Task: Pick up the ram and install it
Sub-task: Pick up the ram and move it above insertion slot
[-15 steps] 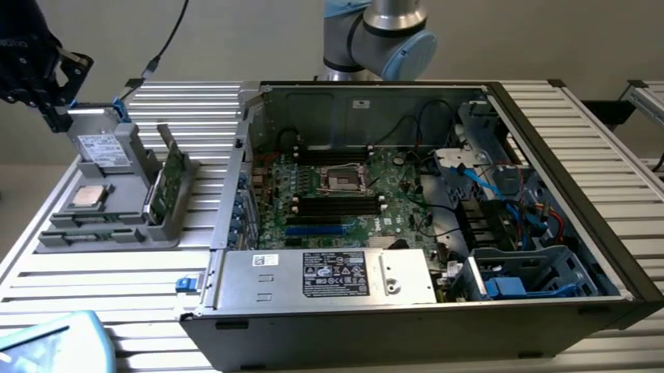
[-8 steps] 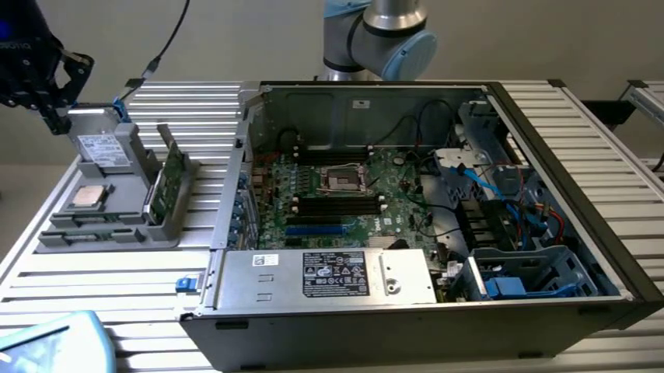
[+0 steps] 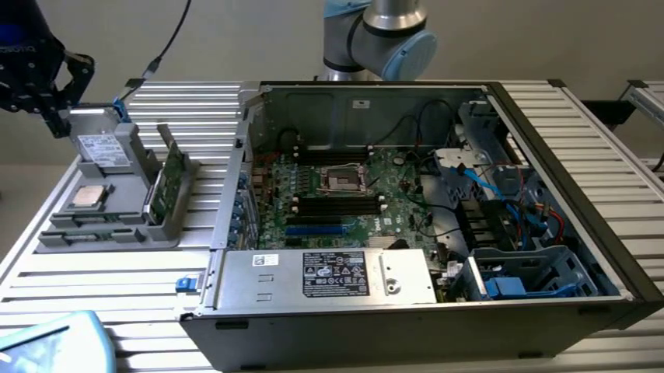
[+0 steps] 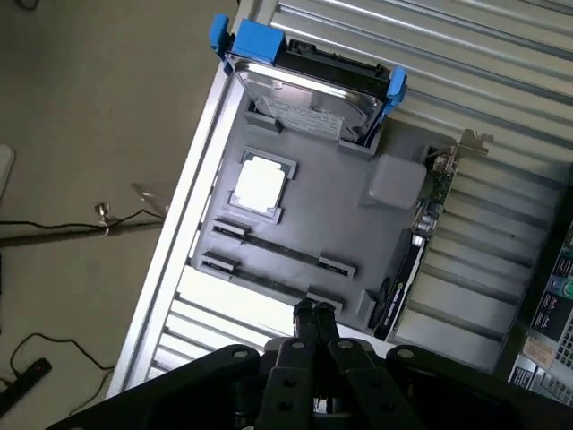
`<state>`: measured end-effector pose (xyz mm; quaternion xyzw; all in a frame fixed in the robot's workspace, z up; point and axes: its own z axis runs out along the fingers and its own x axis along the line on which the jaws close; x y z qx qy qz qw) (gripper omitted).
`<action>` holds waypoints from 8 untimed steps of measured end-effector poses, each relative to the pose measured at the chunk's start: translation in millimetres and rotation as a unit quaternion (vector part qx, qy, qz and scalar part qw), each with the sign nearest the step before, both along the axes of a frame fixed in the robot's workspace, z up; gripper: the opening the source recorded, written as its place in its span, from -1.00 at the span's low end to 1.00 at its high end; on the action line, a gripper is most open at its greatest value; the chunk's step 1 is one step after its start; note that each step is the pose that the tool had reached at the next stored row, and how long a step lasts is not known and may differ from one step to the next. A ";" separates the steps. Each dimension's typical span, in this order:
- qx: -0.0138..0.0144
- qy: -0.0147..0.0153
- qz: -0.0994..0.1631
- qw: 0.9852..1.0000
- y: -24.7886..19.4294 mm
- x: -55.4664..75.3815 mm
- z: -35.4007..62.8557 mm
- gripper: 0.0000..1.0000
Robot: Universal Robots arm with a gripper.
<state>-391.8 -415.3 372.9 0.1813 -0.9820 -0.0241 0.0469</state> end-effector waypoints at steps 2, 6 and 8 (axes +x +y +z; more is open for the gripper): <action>0.001 0.000 0.018 1.000 0.0 0.0 -0.7 -0.79; 0.005 0.000 0.054 0.999 0.0 0.0 -2.1 -0.79; 0.006 0.000 0.073 0.997 0.0 0.0 -2.5 -0.79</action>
